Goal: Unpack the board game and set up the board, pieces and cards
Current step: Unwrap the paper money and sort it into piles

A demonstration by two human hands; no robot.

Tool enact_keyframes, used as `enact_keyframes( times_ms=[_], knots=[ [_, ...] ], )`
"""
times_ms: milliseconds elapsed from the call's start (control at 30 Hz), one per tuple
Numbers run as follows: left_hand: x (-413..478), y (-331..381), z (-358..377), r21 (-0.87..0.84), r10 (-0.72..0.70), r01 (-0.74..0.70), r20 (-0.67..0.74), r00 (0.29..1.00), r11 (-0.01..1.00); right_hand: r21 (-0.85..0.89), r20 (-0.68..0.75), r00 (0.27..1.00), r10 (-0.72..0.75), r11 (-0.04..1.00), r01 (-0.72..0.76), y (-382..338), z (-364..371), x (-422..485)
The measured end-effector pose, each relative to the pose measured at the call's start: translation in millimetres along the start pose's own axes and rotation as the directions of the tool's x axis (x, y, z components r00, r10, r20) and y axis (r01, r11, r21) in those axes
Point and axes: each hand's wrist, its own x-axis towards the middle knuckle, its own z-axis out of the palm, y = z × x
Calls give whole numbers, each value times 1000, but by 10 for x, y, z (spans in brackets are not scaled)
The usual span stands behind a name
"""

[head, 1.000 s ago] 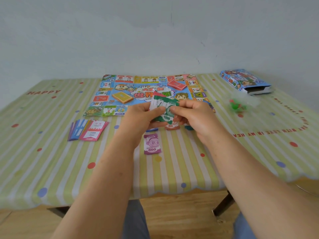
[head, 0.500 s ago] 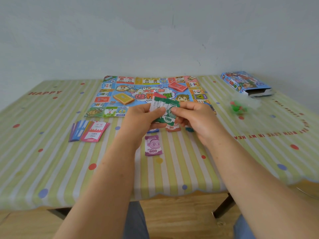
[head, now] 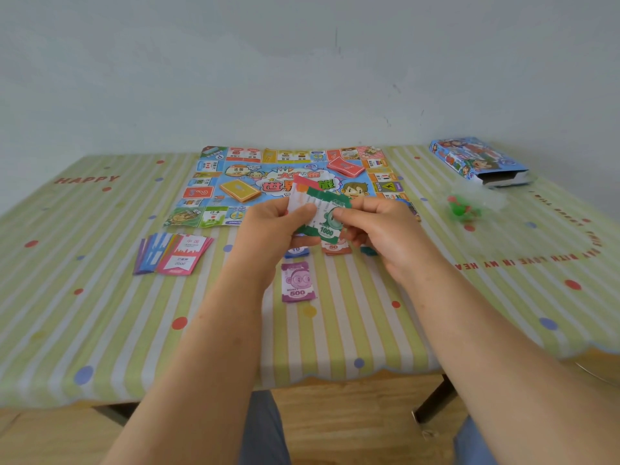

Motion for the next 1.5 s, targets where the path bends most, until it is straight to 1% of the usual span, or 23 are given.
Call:
enact_keyframes(
  times_ms=[233,333,467,600,767,900,1033,1167,1267,1367,1433,1500],
  knots=[
    [-4,13,-10,-27,16,-16,-12,1000,1000,6,24,1000,-16,1000,16,-7,-4,-14],
    [4,13,-20,-34,6,-7,-15,1000,999,7,17,1000,-24,1000,24,-11,-2,-18],
    [12,1,-17,-89,-21,21,4,1000,996,13,-13,1000,-3,1000,3,-7,-12,-2],
    [18,-6,-19,-61,-5,4,-16,1000,998,21,12,1000,-15,1000,15,-3,-13,-9],
    [14,6,-25,-71,8,-11,-43,999,997,34,35,999,-19,999,18,9,-6,-1],
    [13,9,-14,-108,-11,8,-27,1000,994,48,6,1000,-9,999,9,13,-11,13],
    [10,-2,-3,-95,-11,11,-4,1000,995,58,-14,1000,6,998,-5,21,-15,27],
    [12,-7,-8,-88,7,-7,-6,1000,996,68,10,1000,-1,998,0,19,-12,13],
    [6,-16,-5,-71,13,-11,21,1000,997,66,26,1000,-12,998,10,14,-12,-1],
    [10,-24,4,-60,8,-6,47,999,998,71,29,999,-22,997,19,4,-5,-6],
    [6,-18,8,-63,10,-7,48,999,998,83,27,999,-26,996,24,-2,-2,-8],
    [-1,-16,12,-61,18,-16,40,999,998,60,24,999,-39,998,37,-6,-4,-15]
  ],
)
